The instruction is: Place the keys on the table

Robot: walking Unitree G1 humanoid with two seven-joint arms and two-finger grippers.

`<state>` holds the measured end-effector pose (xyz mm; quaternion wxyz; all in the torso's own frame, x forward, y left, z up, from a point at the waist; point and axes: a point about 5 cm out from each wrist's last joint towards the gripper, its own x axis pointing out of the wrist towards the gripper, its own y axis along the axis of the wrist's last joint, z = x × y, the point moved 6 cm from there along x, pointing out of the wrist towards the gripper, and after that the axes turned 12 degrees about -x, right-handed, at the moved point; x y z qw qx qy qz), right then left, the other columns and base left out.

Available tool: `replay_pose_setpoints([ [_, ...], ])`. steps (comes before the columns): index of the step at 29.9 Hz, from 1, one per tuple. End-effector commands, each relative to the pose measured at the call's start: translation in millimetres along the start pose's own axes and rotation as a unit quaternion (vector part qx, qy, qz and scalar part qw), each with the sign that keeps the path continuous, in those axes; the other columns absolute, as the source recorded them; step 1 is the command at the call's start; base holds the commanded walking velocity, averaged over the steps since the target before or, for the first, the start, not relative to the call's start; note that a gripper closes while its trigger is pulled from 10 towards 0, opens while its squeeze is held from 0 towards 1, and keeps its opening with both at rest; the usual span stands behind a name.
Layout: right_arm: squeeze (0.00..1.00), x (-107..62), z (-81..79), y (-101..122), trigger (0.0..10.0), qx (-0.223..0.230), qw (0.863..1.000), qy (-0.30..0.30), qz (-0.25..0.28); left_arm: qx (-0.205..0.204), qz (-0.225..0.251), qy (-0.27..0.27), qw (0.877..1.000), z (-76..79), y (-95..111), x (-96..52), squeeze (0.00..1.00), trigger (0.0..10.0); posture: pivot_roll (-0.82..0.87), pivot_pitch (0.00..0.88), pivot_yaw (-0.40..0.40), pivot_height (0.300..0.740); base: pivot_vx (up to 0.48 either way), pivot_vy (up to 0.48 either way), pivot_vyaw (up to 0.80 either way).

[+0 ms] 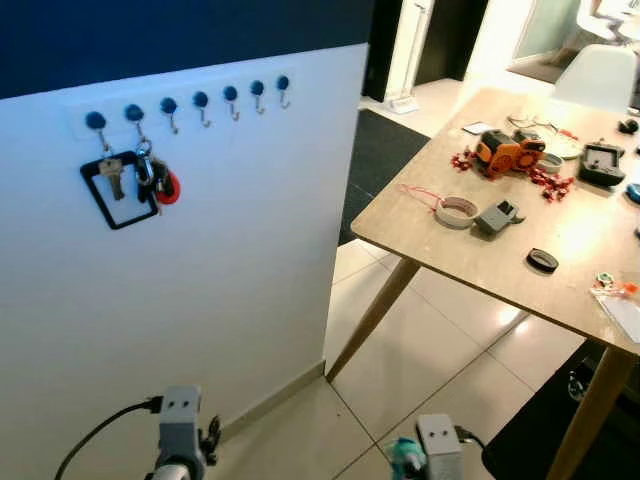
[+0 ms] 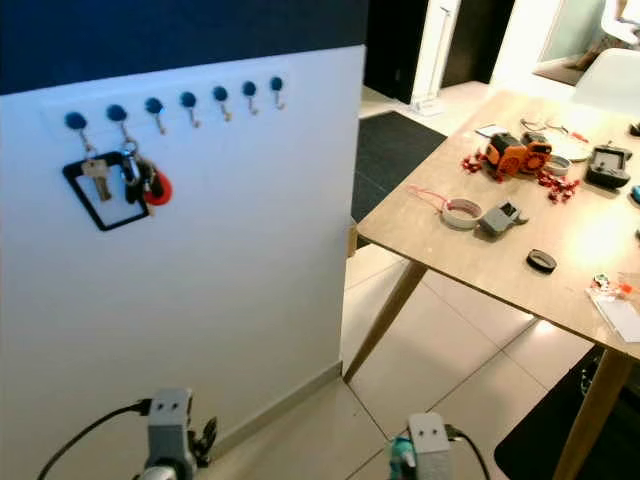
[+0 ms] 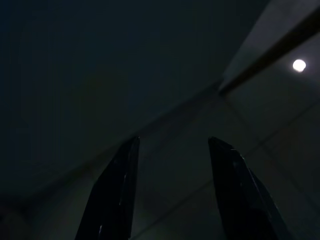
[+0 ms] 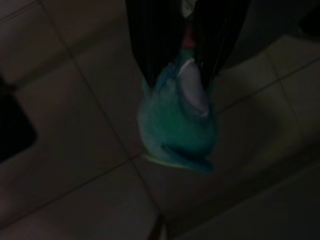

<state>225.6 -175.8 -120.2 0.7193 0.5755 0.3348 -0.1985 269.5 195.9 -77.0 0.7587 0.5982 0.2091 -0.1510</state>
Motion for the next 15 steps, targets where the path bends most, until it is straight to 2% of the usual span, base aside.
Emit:
replay_pose_setpoints([
  [1, 0.0, 0.2, -6.8, -0.7, 10.0, 0.004, 1.0, 0.008, 0.001, -0.002, -0.022, 0.012, 1.0, -8.1, -15.8, -7.6, 0.0, 10.0, 0.03, 0.018, 0.009, 0.74, 0.0, 0.0, -0.8],
  [15, 0.0, 0.5, -7.8, -0.5, 10.0, 0.001, 1.0, 0.011, 0.0, -0.011, -0.016, 0.017, 1.0, -10.4, -14.9, -8.4, 0.0, 10.0, 0.03, 0.022, 0.006, 0.74, 0.0, 0.0, -0.8],
])
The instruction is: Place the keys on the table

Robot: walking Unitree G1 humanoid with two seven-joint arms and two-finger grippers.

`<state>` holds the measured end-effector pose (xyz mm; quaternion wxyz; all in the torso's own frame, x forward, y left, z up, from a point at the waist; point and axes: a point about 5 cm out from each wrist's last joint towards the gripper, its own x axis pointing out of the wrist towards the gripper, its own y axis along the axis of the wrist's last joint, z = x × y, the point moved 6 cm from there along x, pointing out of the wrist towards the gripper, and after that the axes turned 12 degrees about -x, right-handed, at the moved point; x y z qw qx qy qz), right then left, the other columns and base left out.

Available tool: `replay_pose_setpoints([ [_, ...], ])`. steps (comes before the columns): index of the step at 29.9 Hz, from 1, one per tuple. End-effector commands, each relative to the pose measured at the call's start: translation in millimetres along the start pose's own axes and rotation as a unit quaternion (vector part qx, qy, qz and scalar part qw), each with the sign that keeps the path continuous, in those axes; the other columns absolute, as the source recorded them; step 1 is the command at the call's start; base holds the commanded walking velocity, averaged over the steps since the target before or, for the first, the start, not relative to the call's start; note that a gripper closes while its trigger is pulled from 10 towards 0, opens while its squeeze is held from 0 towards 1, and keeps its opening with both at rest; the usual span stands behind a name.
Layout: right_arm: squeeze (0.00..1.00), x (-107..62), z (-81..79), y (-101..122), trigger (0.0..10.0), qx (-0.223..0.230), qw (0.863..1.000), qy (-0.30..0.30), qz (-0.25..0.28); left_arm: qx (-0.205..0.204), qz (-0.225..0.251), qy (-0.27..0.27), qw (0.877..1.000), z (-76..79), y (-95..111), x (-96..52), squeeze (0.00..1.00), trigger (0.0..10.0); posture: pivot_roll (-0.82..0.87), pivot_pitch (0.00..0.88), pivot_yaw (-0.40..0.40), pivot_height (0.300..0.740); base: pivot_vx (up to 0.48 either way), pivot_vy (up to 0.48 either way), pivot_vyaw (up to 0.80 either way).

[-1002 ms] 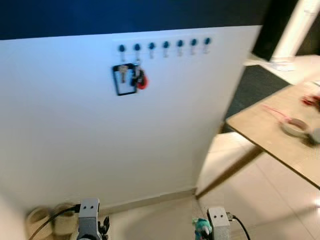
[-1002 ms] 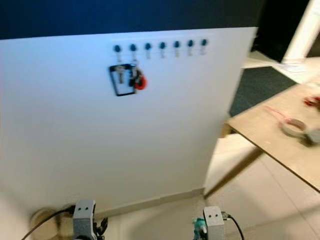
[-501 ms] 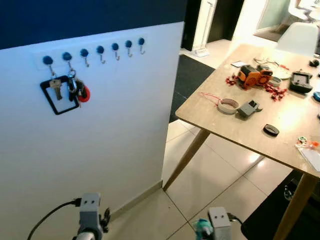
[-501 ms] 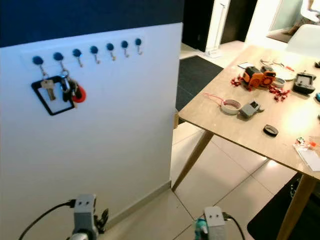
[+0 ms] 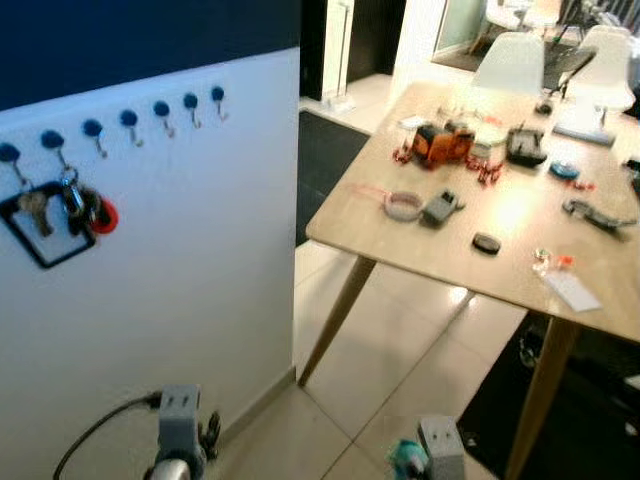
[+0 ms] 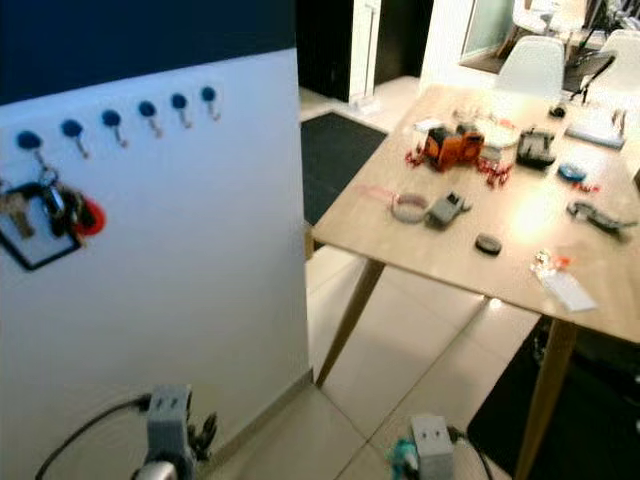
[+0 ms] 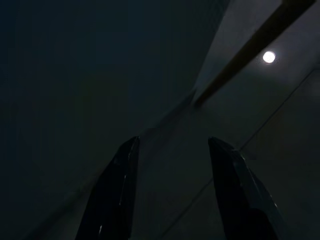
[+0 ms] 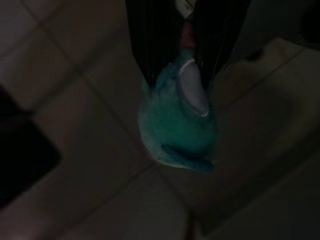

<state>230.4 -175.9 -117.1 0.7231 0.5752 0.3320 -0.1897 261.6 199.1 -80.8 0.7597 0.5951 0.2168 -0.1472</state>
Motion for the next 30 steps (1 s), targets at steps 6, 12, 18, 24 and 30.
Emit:
replay_pose_setpoints([
  [6, 0.0, -0.5, -9.6, -5.3, 10.0, 0.005, 1.0, 0.01, -0.008, -0.011, -0.013, 0.012, 1.0, -6.2, -8.5, -3.5, 0.0, 10.0, 0.03, 0.025, 0.004, 0.74, 0.0, 0.0, -0.8],
  [12, 0.0, -0.5, -8.1, -5.1, 10.0, 0.002, 1.0, 0.011, -0.009, -0.019, -0.011, 0.016, 1.0, -6.2, -8.7, -3.6, 0.0, 10.0, 0.03, 0.036, -0.011, 0.74, 0.0, 0.0, -0.8],
  [18, 0.0, 0.4, -8.1, -2.3, 10.0, -0.002, 1.0, 0.014, -0.006, -0.024, -0.008, 0.017, 1.0, -5.6, -9.2, -4.2, 0.0, 10.0, 0.03, 0.044, -0.022, 0.74, 0.0, 0.0, -0.8],
  [24, 0.0, 1.7, -8.5, 1.8, 10.0, -0.008, 1.0, 0.017, -0.001, -0.027, -0.005, 0.015, 0.999, -3.6, -9.6, -4.4, 0.0, 10.0, 0.03, 0.055, -0.029, 0.74, 0.0, 0.0, -0.8],
  [30, 0.0, 2.6, -8.8, 3.9, 10.0, -0.011, 1.0, 0.02, 0.0, -0.027, 0.0, 0.014, 1.0, -1.4, -7.8, -3.9, 0.0, 10.0, 0.03, 0.061, -0.031, 0.74, 0.0, 0.0, -0.8],
])
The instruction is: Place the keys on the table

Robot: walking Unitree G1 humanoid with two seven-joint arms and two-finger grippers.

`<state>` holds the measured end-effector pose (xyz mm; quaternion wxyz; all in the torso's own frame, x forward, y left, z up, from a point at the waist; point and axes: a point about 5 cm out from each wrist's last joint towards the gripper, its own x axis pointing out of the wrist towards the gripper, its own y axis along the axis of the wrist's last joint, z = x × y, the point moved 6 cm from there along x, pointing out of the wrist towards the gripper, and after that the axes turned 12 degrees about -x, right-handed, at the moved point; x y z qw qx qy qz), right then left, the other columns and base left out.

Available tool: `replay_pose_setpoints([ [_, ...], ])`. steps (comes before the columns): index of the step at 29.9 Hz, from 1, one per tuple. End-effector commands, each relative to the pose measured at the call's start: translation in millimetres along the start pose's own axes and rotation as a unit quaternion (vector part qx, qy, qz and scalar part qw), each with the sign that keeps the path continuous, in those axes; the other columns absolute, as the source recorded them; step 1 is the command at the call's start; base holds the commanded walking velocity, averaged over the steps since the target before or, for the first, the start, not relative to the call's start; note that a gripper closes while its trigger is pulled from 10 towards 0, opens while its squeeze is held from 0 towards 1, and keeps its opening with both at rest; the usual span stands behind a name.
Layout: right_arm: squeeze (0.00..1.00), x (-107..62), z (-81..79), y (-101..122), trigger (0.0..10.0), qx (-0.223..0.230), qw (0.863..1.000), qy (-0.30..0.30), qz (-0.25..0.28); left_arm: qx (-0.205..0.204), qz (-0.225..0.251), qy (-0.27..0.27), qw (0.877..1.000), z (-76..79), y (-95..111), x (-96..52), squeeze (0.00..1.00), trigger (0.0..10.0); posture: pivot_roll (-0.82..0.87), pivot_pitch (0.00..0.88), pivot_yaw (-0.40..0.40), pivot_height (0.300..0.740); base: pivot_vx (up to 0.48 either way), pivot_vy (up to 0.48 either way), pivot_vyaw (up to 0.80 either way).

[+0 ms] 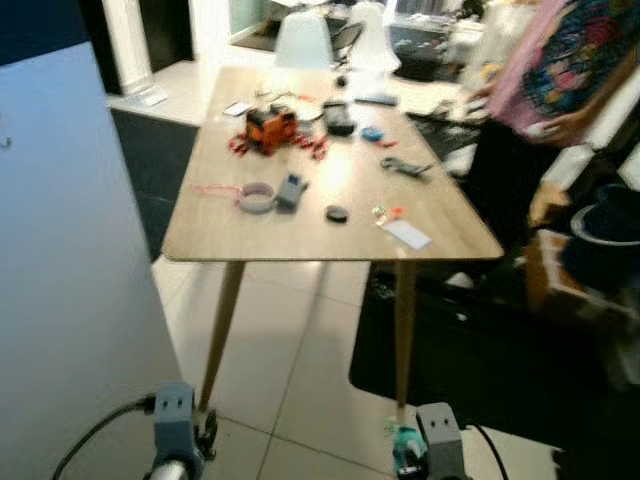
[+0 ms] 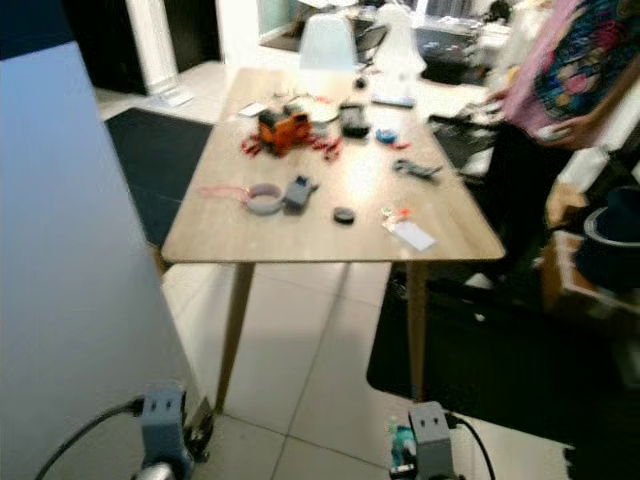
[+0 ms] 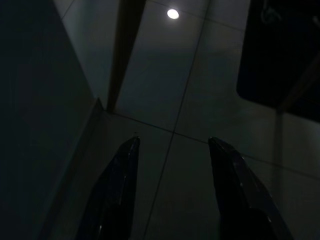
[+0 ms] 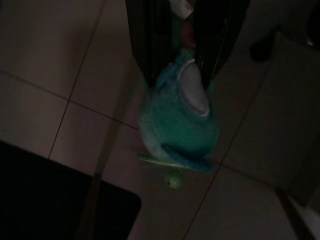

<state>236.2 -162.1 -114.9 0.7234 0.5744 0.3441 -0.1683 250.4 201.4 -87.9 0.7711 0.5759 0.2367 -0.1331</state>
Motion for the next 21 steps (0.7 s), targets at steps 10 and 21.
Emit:
replay_pose_setpoints([
  [10, 0.0, -0.9, -0.8, -4.5, 10.0, -0.002, 1.0, 0.006, -0.009, 0.003, 0.015, 0.008, 1.0, 3.4, 8.0, 3.6, 0.0, 10.0, 0.03, 0.06, -0.032, 0.74, 0.0, 0.0, -0.16],
  [21, 0.0, -0.2, -3.0, -2.9, 10.0, -0.001, 1.0, 0.009, -0.007, 0.013, 0.016, 0.015, 1.0, 0.2, 10.7, 4.7, 0.0, 10.0, 0.04, 0.056, -0.03, 0.74, 0.0, 0.0, 0.0],
])
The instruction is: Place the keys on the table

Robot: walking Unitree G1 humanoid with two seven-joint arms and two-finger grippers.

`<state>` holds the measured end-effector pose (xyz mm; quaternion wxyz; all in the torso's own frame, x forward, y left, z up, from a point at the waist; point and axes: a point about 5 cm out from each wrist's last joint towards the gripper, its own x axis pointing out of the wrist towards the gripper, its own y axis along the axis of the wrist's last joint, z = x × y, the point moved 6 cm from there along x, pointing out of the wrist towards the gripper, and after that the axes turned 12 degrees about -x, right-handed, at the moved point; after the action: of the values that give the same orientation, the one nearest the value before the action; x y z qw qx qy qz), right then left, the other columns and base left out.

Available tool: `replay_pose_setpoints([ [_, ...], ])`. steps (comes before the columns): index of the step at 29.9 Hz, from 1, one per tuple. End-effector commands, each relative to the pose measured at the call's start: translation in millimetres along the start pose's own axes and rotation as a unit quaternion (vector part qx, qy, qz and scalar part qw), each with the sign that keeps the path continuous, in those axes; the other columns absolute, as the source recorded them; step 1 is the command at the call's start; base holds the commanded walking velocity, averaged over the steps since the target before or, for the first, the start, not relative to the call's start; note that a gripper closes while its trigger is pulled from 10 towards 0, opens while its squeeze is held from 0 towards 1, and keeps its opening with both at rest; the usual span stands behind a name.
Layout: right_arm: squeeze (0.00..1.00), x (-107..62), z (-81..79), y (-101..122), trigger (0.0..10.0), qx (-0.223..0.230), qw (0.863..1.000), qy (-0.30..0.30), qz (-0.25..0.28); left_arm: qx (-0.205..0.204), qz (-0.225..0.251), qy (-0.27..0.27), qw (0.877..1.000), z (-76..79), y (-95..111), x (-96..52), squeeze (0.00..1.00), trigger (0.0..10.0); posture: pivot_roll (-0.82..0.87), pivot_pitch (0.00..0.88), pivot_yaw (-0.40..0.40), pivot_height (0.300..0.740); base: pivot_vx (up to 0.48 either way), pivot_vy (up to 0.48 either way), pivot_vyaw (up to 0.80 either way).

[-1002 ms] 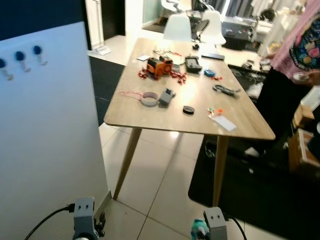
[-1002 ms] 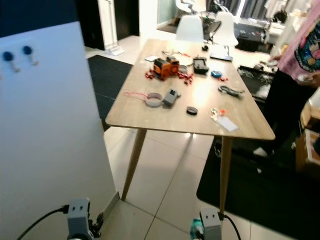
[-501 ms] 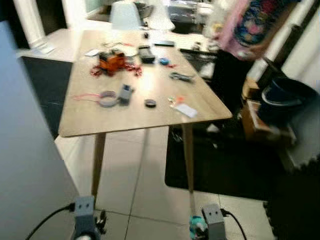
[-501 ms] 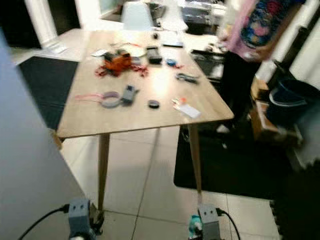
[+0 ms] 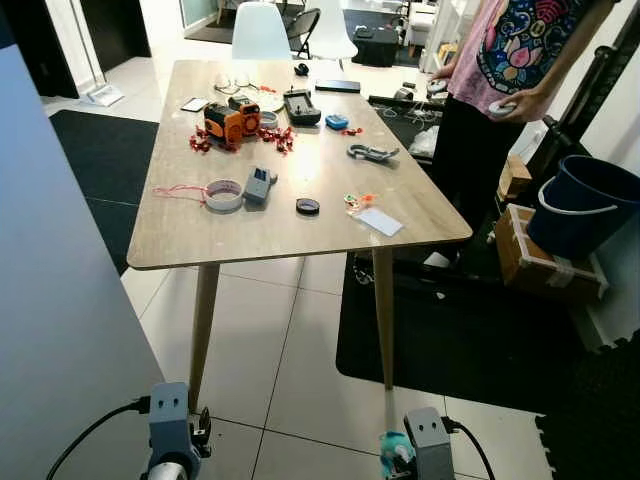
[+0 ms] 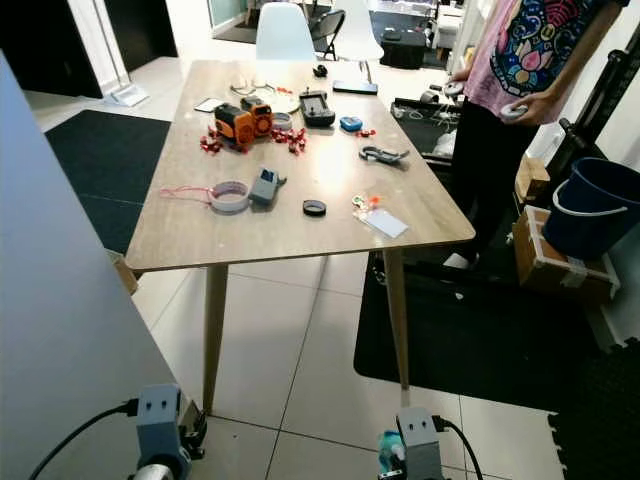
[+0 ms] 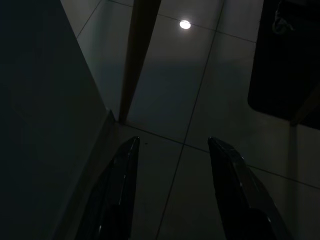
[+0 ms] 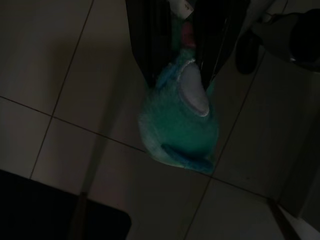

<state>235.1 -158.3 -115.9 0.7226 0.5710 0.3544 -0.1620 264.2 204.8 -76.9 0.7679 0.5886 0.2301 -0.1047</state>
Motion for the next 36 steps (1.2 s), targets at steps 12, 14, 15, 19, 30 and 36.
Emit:
replay_pose_setpoints([
  [12, 0.0, -1.3, 0.6, -4.5, 10.0, -0.007, 1.0, 0.005, -0.008, 0.027, -0.024, 0.004, 0.999, -1.2, -12.1, -3.3, 0.0, 10.0, 0.05, 0.04, -0.057, 0.74, 0.0, 0.0, 0.0],
  [14, 0.0, -1.2, 0.5, -4.2, 10.0, -0.009, 1.0, 0.006, -0.008, 0.03, -0.028, -0.001, 0.999, 0.8, -14.3, -4.0, 0.0, 10.0, 0.05, 0.038, -0.059, 0.74, 0.0, 0.0, 0.0],
  [15, 0.0, -1.2, 0.5, -4.0, 10.0, -0.01, 1.0, 0.007, -0.008, 0.03, -0.031, -0.003, 0.999, 1.6, -16.7, -4.9, 0.0, 10.0, 0.05, 0.037, -0.065, 0.74, 0.0, 0.0, 0.0],
  [19, 0.0, -1.3, 1.4, -4.1, 10.0, -0.013, 1.0, 0.009, -0.009, 0.03, -0.034, -0.002, 0.999, 3.5, -19.5, -5.8, 0.0, 10.0, 0.05, 0.03, -0.075, 0.74, 0.0, 0.0, 0.0],
  [30, 0.0, 0.0, 0.8, -1.3, 10.0, -0.02, 1.0, 0.013, -0.009, 0.037, -0.039, 0.0, 0.999, 6.6, -19.4, -3.4, 0.0, 10.0, 0.06, 0.009, -0.081, 0.74, 0.0, 0.0, 0.0],
  [36, 0.0, 0.7, 0.7, 0.4, 10.0, -0.017, 1.0, 0.011, -0.007, 0.029, -0.037, -0.001, 0.999, 6.4, -16.9, -2.1, 0.0, 10.0, 0.06, 0.027, -0.072, 0.74, 0.0, 0.0, 0.0],
])
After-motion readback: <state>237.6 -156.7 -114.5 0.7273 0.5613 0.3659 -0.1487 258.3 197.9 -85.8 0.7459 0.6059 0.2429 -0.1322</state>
